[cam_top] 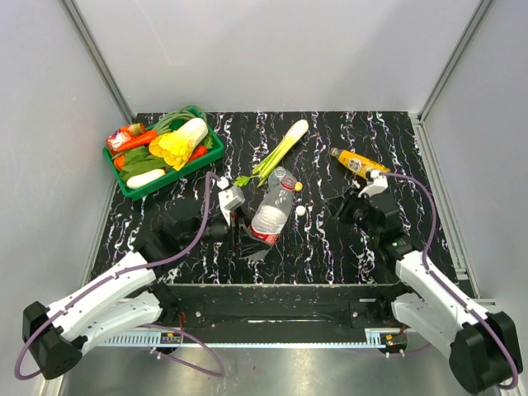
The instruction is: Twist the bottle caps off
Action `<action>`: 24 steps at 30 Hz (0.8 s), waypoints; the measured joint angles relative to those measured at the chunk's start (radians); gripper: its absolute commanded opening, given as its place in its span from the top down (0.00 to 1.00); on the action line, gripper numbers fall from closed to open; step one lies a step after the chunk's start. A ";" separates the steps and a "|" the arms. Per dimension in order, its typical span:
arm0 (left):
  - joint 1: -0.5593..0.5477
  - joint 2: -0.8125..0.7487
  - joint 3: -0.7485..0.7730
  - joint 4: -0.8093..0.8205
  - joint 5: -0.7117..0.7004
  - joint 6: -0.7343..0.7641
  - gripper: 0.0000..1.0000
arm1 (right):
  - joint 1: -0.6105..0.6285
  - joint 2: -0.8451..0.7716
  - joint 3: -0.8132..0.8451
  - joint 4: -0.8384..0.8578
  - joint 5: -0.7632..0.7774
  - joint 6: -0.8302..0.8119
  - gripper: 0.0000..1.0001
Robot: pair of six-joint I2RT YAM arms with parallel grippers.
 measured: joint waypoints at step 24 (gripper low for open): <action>0.000 0.053 0.008 0.028 -0.042 0.006 0.53 | -0.001 0.099 -0.112 0.014 0.123 0.116 0.00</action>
